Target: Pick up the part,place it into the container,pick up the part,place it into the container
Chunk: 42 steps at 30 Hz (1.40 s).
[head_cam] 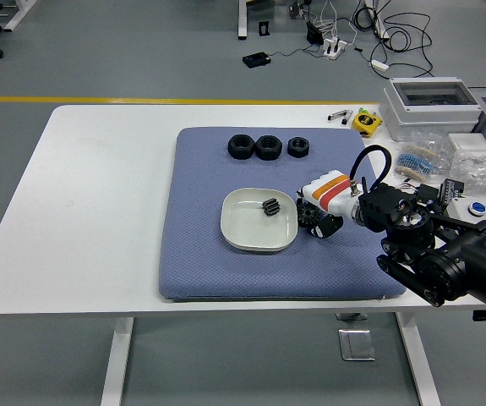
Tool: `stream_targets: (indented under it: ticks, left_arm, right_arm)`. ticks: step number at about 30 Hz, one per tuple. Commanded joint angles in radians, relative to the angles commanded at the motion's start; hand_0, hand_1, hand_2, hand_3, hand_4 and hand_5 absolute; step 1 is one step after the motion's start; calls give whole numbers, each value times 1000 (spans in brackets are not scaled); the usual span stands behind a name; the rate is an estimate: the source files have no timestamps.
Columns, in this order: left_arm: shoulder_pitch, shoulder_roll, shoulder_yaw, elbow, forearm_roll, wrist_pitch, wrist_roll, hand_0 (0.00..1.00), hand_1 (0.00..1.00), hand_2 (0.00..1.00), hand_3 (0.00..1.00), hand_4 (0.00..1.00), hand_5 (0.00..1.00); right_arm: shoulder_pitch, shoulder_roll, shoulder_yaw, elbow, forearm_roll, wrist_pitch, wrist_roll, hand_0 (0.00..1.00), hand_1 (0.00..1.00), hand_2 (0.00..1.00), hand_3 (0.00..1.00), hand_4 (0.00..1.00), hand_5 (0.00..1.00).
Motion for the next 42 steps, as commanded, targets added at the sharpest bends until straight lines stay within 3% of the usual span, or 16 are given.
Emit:
stream_targets:
  ticks: [5, 6, 13, 17, 18, 23, 24, 42]
  left_arm:
    - [-1, 0, 0, 0, -1, 0, -1, 528, 586, 726, 627, 626, 598]
    - [-1, -1, 1, 0, -4, 0, -2, 531, 586, 726, 626, 625, 597]
    - [0, -1, -2, 1, 2, 0, 0, 530, 587, 725, 626, 626, 597]
    - [1, -2, -5, 1, 8, 1, 1, 530, 587, 725, 626, 626, 597]
    - [1, -2, -4, 1, 7, 0, 1, 530, 587, 725, 626, 625, 596]
    - [3, -1, 5, 1, -3, 0, -3, 530, 587, 725, 626, 625, 596]
    - [3, -1, 6, 1, -4, 0, -3, 530, 587, 726, 626, 625, 596]
    - [17, -3, -9, 2, 11, 0, 3, 530, 586, 725, 625, 624, 596]
  right_arm:
    - [-10, -2, -3, -9, 29, -16, 3, 341, 462, 511, 548, 727, 305]
    - [-12, -3, -5, -8, 32, -18, 3, 287, 426, 482, 534, 708, 311]
    - [-23, -3, 3, -6, 52, -30, 7, 251, 409, 468, 517, 687, 322]
    - [-38, 0, 5, -20, 111, -65, 10, 251, 409, 468, 517, 687, 322]
    - [-41, -1, 3, -24, 121, -74, 11, 157, 322, 424, 495, 616, 351]
    - [-48, -6, 1, -30, 131, -104, 16, 157, 322, 424, 495, 616, 351]
    - [-48, -8, 1, -30, 131, -105, 16, 72, 217, 360, 490, 540, 401]
    - [-63, -45, 23, -10, 138, -116, 31, 33, 159, 298, 477, 553, 393]
